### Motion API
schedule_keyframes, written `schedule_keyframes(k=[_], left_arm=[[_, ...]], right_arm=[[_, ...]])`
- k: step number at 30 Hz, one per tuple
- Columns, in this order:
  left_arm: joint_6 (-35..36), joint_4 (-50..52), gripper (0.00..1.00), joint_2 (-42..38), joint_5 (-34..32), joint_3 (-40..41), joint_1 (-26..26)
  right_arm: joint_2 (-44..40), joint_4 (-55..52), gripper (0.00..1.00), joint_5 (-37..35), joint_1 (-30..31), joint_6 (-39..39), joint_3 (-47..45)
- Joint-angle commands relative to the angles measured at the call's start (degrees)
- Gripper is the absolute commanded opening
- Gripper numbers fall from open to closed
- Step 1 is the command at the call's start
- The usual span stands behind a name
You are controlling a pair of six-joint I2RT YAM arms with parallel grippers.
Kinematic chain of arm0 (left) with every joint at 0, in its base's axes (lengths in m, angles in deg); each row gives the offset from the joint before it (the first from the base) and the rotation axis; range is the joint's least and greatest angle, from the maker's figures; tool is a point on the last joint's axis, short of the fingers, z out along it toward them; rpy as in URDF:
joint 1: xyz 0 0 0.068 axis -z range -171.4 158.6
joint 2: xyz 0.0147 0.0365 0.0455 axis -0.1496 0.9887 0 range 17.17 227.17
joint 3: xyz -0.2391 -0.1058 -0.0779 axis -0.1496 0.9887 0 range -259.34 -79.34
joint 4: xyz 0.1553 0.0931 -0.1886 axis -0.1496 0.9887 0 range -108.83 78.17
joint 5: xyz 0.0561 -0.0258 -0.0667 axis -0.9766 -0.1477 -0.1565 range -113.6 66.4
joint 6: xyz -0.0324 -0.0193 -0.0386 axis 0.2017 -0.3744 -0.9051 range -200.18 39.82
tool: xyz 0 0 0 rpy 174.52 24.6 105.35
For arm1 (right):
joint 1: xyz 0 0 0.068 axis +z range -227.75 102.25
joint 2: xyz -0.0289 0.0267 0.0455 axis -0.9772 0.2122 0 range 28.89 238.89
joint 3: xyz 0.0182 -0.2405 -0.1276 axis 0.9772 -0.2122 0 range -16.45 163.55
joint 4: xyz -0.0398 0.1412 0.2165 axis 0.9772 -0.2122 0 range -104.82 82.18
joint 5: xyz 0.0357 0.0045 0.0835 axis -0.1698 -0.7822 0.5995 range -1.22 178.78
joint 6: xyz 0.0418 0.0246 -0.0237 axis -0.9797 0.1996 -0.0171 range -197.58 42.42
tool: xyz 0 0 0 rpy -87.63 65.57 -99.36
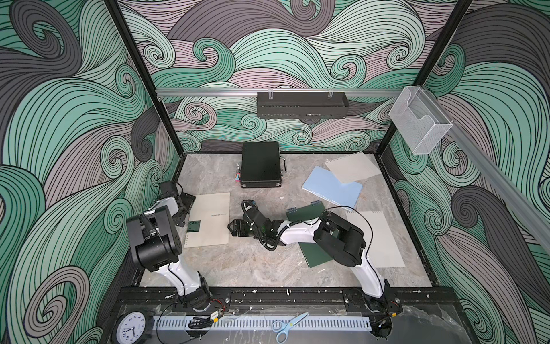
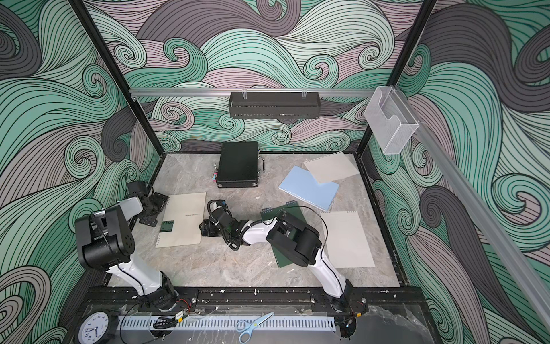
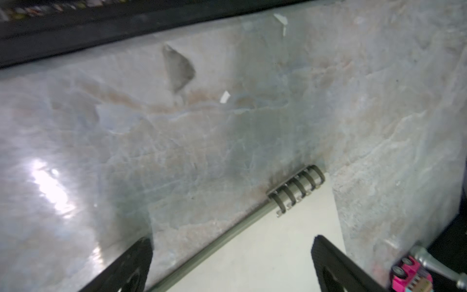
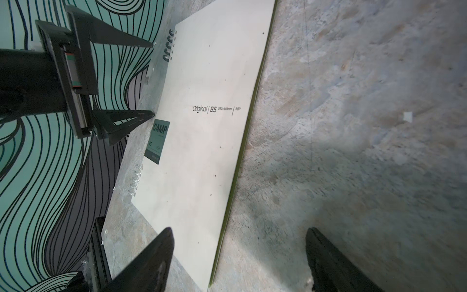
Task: Tear off pages from different notebooks
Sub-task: Move the notebook to the center of the board.
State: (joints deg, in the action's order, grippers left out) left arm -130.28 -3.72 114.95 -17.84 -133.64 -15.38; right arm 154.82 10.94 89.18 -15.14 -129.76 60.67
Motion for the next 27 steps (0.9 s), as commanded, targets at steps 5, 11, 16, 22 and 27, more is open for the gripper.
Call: schedule_keyframes(k=[5, 11, 16, 22, 27], left_arm=[[1.51, 4.49, 0.99, 2.91, 14.15, 7.91, 1.8], [2.47, 3.19, 0.99, -0.39, 17.22, 12.21, 8.53], [1.11, -0.2, 0.99, -0.63, 18.78, 14.6, 16.09], [-1.28, -0.58, 0.99, -3.98, 16.97, 15.27, 24.87], [-3.62, 2.19, 0.99, -11.55, 12.42, 17.06, 28.12]], right_arm=[[-1.94, 2.79, 0.81, -2.28, -0.2, -0.89, -5.49], [-5.36, 5.03, 0.81, -5.47, -0.91, -1.04, -10.87], [-8.43, 8.06, 0.82, -7.95, -2.46, -2.11, -16.97], [-11.03, 11.64, 0.81, -9.04, -6.32, -3.55, -23.7], [-13.21, 10.56, 0.81, -9.51, -8.45, -3.89, -25.72]])
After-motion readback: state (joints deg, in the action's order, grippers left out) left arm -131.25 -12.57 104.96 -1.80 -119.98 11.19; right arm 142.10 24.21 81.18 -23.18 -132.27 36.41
